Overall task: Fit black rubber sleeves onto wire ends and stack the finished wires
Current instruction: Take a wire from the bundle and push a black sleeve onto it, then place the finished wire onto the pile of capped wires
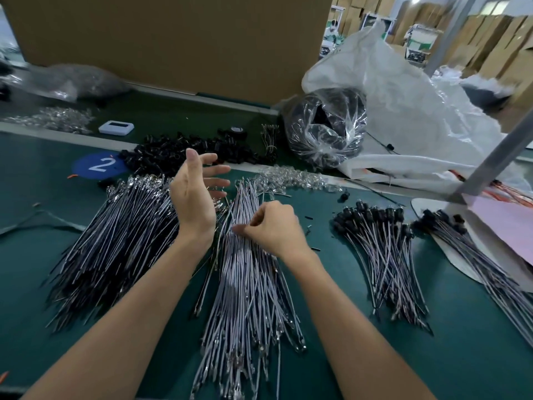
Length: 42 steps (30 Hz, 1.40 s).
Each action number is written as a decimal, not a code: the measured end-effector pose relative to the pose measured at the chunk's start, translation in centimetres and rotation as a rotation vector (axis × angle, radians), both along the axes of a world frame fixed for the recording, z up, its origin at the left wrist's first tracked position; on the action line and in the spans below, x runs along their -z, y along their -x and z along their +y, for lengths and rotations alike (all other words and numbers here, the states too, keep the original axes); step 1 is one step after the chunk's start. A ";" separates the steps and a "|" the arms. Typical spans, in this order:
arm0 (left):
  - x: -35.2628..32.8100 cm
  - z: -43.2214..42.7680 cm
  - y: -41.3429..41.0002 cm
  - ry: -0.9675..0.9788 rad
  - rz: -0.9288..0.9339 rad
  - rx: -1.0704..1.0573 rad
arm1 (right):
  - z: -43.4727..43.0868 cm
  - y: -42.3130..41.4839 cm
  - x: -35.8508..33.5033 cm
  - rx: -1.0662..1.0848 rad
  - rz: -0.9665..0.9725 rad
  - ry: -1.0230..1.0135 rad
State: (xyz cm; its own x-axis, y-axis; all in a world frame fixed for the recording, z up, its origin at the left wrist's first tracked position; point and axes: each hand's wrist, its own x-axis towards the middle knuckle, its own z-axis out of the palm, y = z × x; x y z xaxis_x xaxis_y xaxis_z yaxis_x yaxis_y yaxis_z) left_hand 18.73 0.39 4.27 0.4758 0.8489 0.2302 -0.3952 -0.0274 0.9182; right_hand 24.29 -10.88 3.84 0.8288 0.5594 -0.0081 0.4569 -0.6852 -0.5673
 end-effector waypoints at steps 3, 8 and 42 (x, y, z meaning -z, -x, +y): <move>-0.1 0.1 0.0 -0.009 -0.001 -0.003 | -0.3 -0.8 -0.1 0.009 0.123 -0.055; -0.1 -0.1 -0.1 -0.039 0.008 -0.005 | -0.5 -0.2 -0.2 -0.045 -0.023 -0.178; -2.1 5.9 2.4 -0.836 1.022 0.162 | -6.8 -2.9 -2.3 0.208 0.565 -1.128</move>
State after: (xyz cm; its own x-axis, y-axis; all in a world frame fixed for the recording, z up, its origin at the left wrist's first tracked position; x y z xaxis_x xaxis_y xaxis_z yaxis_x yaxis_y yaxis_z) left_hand 16.30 6.26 6.42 0.8277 0.5453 0.1326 0.4046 -0.7437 0.5322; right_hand 27.23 -17.71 6.19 0.9379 0.3467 0.0059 -0.0942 0.2711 -0.9579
